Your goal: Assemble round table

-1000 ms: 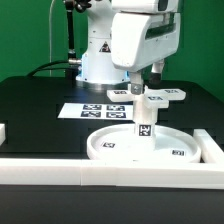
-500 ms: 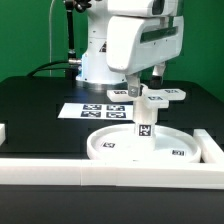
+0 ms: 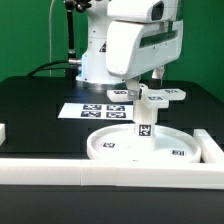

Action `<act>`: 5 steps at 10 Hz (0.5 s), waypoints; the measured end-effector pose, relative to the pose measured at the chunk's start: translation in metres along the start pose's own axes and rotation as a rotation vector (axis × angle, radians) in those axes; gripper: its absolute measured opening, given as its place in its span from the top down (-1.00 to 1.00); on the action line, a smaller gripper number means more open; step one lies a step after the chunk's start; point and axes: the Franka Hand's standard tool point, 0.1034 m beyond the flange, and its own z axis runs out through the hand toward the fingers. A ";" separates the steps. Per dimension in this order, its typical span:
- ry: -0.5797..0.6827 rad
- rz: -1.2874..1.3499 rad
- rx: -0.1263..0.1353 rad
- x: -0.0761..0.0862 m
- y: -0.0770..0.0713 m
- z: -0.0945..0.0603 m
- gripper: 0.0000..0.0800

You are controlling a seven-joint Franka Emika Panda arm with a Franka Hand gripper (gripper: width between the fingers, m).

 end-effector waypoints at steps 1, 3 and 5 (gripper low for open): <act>-0.002 -0.001 0.001 -0.001 0.000 0.001 -0.62; -0.003 0.005 0.002 -0.002 0.001 0.001 -0.10; -0.002 0.047 0.002 -0.002 0.001 0.001 -0.11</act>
Offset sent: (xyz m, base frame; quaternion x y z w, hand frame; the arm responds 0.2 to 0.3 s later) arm 0.0000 0.0000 0.0000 0.0000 0.0000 0.0000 1.0000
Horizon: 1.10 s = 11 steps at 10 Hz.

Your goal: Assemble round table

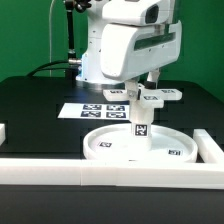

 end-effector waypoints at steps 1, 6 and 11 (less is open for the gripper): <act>0.000 0.000 0.000 0.000 0.000 0.000 -0.11; 0.017 0.502 0.014 -0.004 0.000 0.000 -0.11; 0.049 0.927 0.032 -0.003 -0.005 0.000 -0.11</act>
Offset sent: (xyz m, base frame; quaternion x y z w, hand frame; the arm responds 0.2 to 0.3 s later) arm -0.0057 -0.0092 0.0022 0.0221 0.0206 0.2660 0.9635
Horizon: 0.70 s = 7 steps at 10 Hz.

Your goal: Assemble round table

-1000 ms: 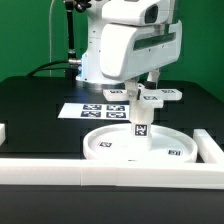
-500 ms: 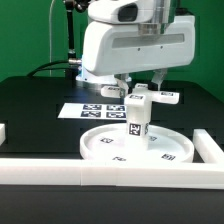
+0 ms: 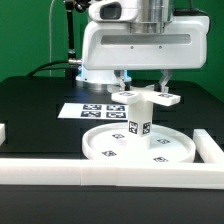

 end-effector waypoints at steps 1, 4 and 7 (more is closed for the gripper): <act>0.001 0.056 0.000 0.000 0.000 0.000 -0.11; 0.018 0.386 0.027 -0.002 -0.008 0.000 -0.11; 0.037 0.754 0.055 -0.003 -0.008 0.001 -0.11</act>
Offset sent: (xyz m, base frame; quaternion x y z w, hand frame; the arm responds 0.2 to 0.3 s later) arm -0.0123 0.0058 -0.0016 0.0080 0.0130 0.3091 0.9509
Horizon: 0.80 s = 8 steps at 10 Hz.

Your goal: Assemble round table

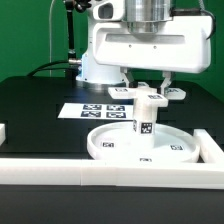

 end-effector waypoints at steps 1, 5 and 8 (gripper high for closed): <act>0.008 0.080 0.010 0.001 -0.001 0.000 -0.11; 0.002 0.258 0.016 0.001 0.000 0.000 -0.11; -0.012 0.226 0.023 0.003 -0.002 -0.016 -0.58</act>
Offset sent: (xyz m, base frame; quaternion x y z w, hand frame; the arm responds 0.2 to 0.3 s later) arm 0.0000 0.0000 0.0000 0.0000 0.0000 0.1296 0.9916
